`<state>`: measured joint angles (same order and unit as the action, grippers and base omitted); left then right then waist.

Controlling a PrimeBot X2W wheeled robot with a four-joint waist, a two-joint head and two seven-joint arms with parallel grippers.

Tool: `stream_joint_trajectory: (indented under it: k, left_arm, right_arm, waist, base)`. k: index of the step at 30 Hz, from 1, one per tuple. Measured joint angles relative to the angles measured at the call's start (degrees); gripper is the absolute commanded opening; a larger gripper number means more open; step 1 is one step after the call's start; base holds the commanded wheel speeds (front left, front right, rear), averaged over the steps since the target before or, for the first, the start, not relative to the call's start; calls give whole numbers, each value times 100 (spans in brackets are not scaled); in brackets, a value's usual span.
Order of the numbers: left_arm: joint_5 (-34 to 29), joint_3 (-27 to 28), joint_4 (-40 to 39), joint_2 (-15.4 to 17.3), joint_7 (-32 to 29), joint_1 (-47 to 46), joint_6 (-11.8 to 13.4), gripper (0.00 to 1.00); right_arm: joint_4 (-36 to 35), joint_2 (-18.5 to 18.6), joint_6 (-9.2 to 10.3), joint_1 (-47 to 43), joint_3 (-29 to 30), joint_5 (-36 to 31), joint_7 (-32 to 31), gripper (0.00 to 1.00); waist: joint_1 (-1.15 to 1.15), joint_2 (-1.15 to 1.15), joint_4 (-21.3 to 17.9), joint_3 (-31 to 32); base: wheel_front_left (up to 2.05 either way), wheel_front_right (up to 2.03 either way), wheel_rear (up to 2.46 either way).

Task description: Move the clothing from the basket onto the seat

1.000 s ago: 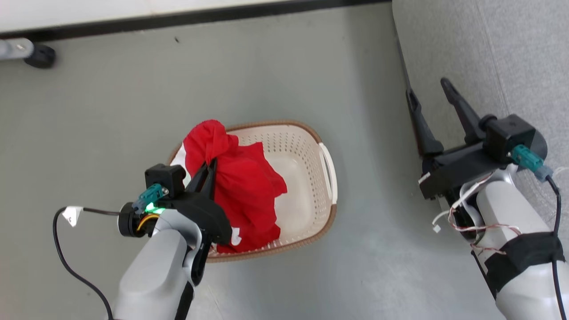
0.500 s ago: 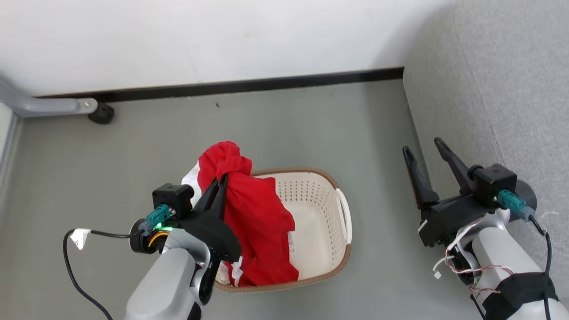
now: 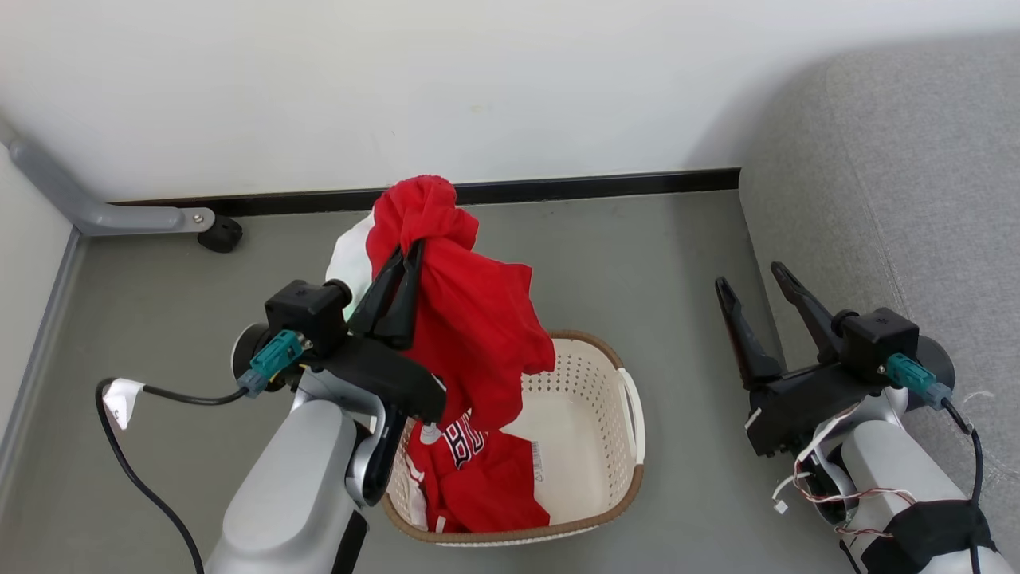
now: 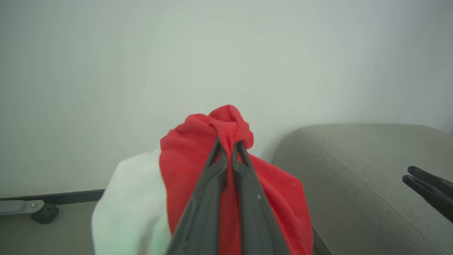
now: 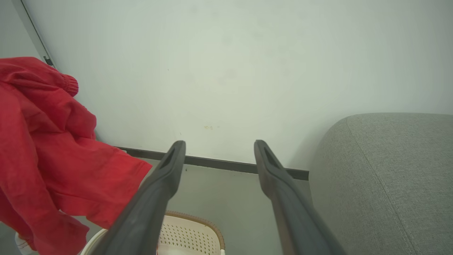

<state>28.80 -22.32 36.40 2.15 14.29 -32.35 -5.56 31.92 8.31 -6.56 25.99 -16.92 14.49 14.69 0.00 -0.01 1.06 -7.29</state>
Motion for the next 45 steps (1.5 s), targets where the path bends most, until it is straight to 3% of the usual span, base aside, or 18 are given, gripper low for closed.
stream_joint_trajectory:
  k: [14,26,32,39,45]
  left_arm:
    - [-380,8,-1216,124,2,-142,-51,0]
    - [-504,-66,-1468,179,2,-164,-57,0]
    - [-531,-67,-1546,194,2,-159,-57,0]
    - [-570,-65,-1579,188,2,-158,-57,0]
    - [-573,-82,-1611,178,2,-158,-57,0]
  right_arm:
    - [77,-44,-1,-109,30,-33,0,100]
    - [-218,-187,-9,-172,-104,-33,0,100]
    - [-813,-264,-52,-171,-448,94,0,100]
    - [-1761,-260,-53,-116,-1640,670,0,100]
    - [-2006,-230,-53,114,-2095,891,1,100]
  waist:
    - [0,1,36,202]
    - [0,1,6,285]
    - [0,1,-37,274]
    - [0,1,-56,218]
    - [0,1,-59,148]
  base:
    - [0,0,0]
    - [0,0,0]
    - [0,0,0]
    - [0,0,0]
    - [0,0,0]
